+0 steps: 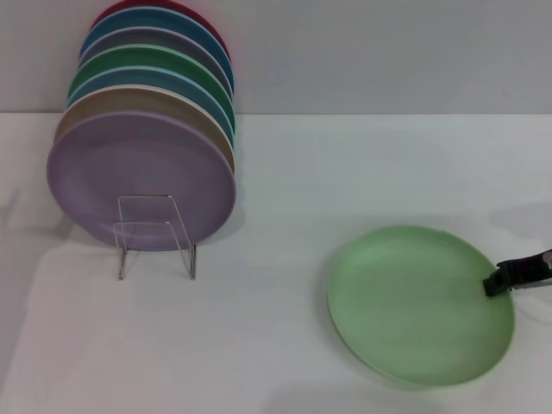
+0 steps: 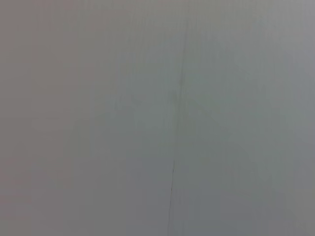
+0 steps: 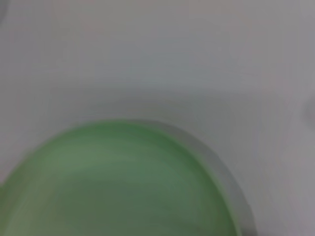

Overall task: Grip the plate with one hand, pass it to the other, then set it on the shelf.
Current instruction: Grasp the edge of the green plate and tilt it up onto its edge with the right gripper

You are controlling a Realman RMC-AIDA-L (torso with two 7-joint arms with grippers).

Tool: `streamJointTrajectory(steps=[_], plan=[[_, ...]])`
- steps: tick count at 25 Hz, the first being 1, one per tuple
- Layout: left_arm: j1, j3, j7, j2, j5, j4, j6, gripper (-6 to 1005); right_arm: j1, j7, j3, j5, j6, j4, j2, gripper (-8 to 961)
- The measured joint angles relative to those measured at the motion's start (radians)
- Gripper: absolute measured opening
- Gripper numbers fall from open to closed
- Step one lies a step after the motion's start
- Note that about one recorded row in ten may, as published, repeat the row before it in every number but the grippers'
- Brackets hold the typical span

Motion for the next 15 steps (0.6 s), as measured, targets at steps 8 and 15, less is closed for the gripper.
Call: streamJointTrajectory(steps=[8, 15], plan=[[0.003, -0.002, 0.000, 0.000, 0.000, 0.000, 0.006, 778, -0.016, -0.020, 0.000, 0.011, -0.026, 0.063, 0.011, 51], [0.006, -0.002, 0.000, 0.000, 0.000, 0.000, 0.009, 773, -0.077, -0.106, -0.016, 0.120, -0.109, 0.163, 0.016, 31]])
